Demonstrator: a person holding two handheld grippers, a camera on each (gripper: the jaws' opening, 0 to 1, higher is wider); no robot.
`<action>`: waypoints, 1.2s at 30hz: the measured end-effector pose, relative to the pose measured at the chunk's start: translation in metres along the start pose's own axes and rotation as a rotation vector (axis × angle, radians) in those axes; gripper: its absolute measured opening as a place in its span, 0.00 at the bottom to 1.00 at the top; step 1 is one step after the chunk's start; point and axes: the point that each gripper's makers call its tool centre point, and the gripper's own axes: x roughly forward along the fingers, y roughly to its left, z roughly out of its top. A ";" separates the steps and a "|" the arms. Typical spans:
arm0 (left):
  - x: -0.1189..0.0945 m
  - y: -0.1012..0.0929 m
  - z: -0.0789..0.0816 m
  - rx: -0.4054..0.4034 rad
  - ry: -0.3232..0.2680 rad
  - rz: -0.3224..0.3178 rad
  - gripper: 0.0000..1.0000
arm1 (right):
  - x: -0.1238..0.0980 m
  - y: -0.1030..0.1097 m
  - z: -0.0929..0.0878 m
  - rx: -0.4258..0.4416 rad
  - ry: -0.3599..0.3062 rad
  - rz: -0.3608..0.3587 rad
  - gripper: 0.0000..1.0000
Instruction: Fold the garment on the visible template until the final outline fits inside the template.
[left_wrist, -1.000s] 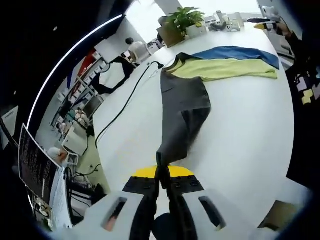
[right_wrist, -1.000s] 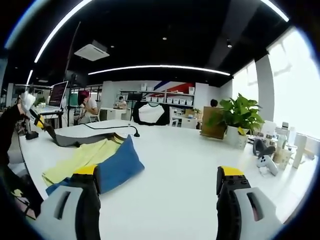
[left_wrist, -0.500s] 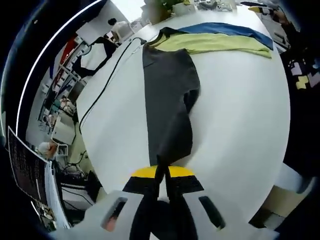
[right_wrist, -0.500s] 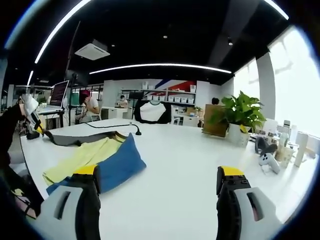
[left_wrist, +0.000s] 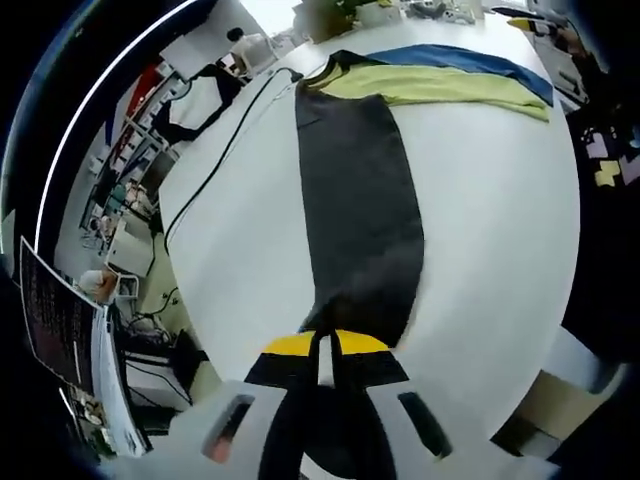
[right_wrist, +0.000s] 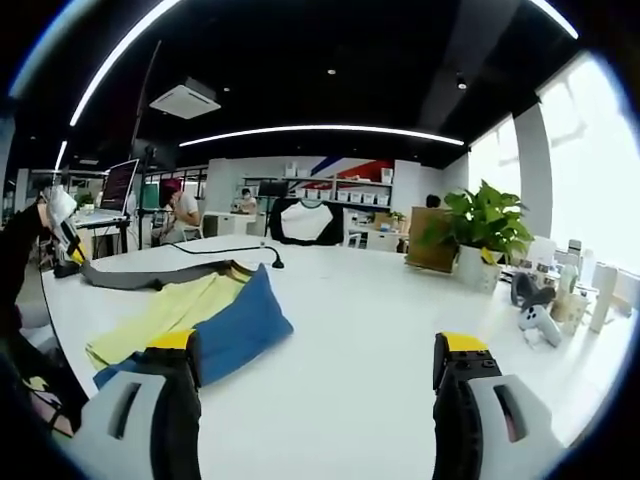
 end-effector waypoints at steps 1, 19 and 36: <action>-0.001 0.000 0.000 0.002 -0.008 0.001 0.05 | 0.000 0.000 0.000 0.001 0.002 -0.001 0.99; -0.040 0.025 0.048 -0.308 -0.493 0.242 0.01 | 0.000 0.002 0.001 -0.009 -0.001 0.000 0.99; -0.077 -0.012 0.093 -0.541 -0.836 0.228 0.01 | 0.000 0.007 0.002 -0.011 -0.002 0.008 0.99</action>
